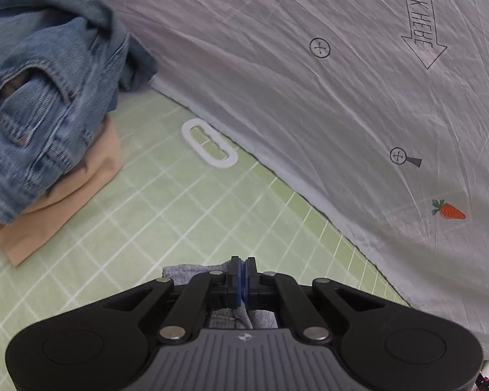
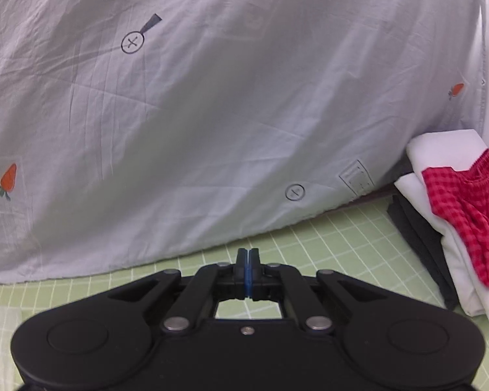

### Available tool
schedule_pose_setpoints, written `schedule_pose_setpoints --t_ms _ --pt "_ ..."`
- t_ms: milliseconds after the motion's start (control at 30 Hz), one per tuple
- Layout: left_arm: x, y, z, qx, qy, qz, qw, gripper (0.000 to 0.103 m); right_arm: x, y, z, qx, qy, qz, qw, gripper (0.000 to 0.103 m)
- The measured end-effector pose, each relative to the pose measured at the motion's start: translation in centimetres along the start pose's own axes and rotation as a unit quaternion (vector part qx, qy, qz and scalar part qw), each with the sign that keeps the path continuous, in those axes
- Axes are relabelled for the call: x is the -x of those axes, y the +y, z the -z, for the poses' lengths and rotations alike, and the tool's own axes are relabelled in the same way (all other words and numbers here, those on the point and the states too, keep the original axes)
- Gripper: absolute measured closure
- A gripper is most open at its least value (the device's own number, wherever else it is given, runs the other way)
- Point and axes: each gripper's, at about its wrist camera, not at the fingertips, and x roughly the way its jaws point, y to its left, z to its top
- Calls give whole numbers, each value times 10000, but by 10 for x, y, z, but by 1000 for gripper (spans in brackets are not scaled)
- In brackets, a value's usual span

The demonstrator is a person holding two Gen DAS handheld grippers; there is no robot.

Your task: Fold clothes

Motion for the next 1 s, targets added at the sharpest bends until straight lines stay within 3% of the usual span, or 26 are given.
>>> schedule_pose_setpoints --t_ms 133,200,267,333,400,600,733,867,1000 --pt "-15 -18 -5 -494 -246 -413 9976 93 5 13 34 190 308 -75 9993 100" --pt "-15 -14 2 -515 -85 -358 9980 77 8 19 51 285 462 -113 9985 88" --pt "-14 -6 19 -624 171 -385 9972 75 14 20 75 374 674 -54 9970 75" --pt "-12 1 39 -775 414 -503 9949 71 24 12 101 362 940 46 9949 71" --pt "-8 10 62 -887 615 -717 9916 62 37 1 121 285 1114 239 9931 61" --pt "12 37 126 -1065 1089 -1069 9825 55 83 -32 163 236 1247 1069 9861 37" --pt "16 39 154 -1202 1320 -1196 9766 53 92 -45 178 683 1278 1450 9788 32" --pt "15 26 166 -1630 1303 -1342 9687 48 86 -53 182 757 1305 1391 9787 30" --pt "10 15 171 -1999 1338 -1551 9582 47 74 -43 187 1330 1270 1147 9762 35"
